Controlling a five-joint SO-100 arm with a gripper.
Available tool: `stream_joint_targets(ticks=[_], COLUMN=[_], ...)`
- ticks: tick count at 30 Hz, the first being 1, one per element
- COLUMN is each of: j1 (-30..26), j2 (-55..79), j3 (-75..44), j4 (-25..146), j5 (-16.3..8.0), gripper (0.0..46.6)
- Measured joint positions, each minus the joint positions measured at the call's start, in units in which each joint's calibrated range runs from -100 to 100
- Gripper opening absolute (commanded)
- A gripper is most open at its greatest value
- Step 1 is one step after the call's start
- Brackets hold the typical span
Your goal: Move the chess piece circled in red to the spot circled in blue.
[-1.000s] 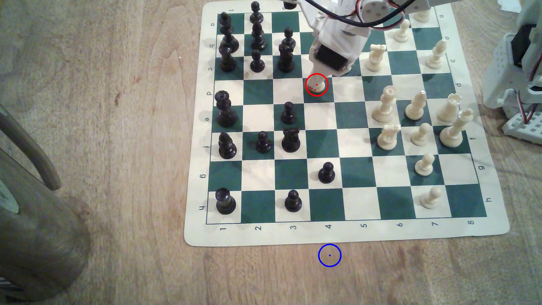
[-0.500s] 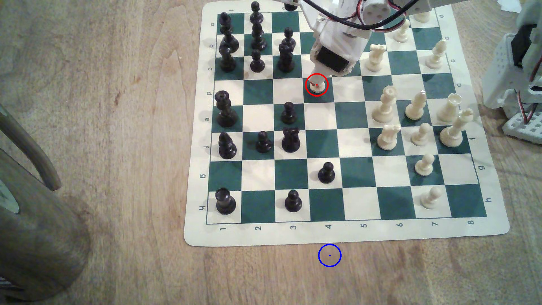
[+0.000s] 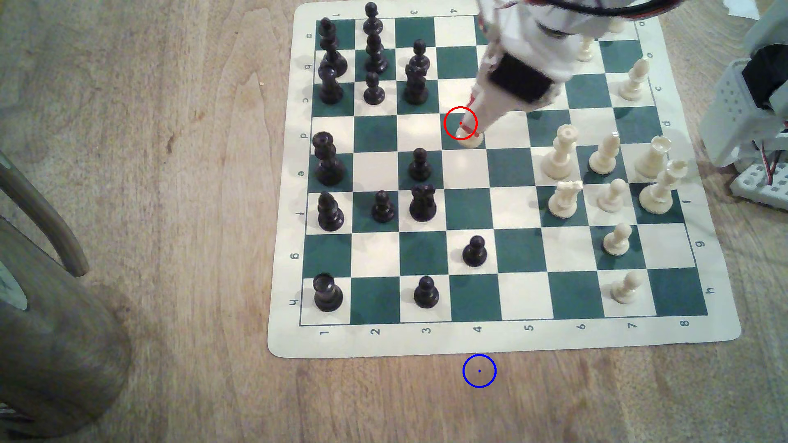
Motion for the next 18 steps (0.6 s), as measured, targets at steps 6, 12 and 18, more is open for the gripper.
stream_joint_targets(ticks=[6, 12, 18], j1=[-10.84, -16.15, -19.03], j2=[2.85, 17.6, 27.31], j3=[-12.2, -25.67, -29.28], j4=[5.9, 5.26, 2.47], j5=[-1.37, -1.71, -1.71], gripper=[0.3, 0.3, 0.3])
